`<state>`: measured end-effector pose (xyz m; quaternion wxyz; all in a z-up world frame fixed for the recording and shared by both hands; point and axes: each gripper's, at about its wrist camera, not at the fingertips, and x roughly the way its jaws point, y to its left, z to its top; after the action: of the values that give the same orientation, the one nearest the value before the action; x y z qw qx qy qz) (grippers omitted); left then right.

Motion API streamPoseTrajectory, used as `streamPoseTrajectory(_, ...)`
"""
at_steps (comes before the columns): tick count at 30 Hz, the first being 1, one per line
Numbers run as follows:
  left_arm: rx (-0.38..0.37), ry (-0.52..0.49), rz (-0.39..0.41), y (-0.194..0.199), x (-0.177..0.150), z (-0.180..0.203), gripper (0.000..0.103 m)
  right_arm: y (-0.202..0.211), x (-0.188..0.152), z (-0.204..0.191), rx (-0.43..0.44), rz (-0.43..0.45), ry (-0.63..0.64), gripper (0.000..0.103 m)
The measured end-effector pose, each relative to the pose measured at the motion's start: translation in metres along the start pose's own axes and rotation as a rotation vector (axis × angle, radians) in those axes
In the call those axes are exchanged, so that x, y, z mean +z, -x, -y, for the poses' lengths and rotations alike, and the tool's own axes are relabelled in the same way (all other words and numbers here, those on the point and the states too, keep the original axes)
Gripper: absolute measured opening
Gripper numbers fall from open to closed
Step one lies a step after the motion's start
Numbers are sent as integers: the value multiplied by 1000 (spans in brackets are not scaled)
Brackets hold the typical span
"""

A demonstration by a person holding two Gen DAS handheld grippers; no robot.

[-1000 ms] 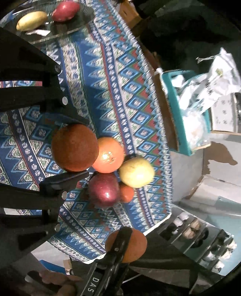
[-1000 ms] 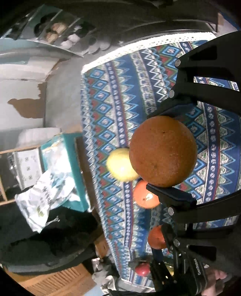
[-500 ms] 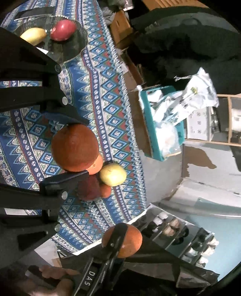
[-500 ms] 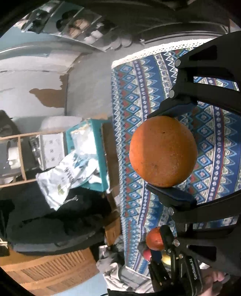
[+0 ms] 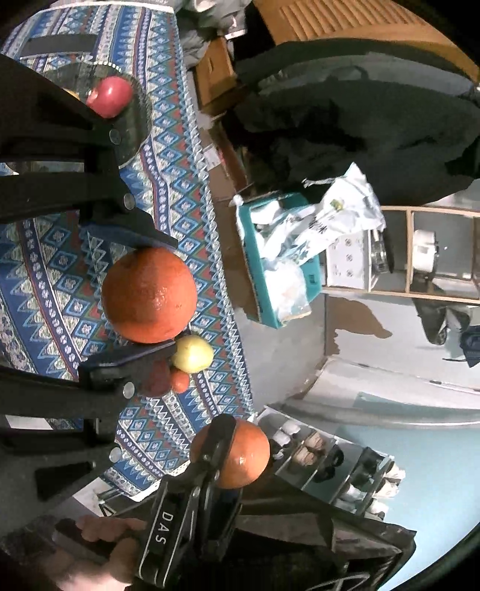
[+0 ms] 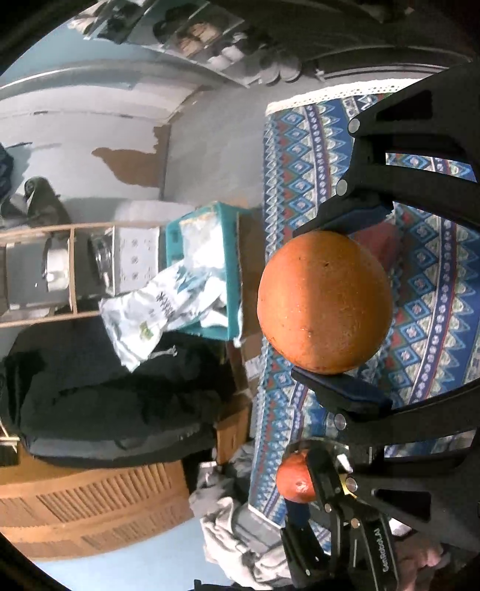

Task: Organize fruits
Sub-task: 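Lift the dark orange with left tool while right tool carries large orange to bowl, then drop the dark orange into the bowl with left tool while right tool releases large orange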

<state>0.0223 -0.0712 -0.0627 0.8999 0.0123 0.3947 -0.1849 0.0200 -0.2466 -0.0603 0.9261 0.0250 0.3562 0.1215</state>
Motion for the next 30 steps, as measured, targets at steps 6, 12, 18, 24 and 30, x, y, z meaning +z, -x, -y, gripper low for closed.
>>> streamPoseTrajectory(6, 20, 22, 34, 20, -1, -17, 49, 1, 11, -24, 40, 15, 27, 66)
streamPoseTrajectory(12, 37, 63, 63, 37, -3, -41, 49, 0, 22, -52, 80, 28, 62, 66)
streamPoseTrajectory(18, 67, 100, 70, 45, -10, -64, 49, -5, 33, -81, 116, 32, 92, 66)
streamPoseTrajectory(24, 97, 146, 76, 53, -20, -92, 49, -21, 41, -111, 156, 15, 126, 66)
streamPoseTrajectory(30, 129, 209, 69, 59, -32, -125, 49, -39, 43, -144, 195, -16, 157, 66)
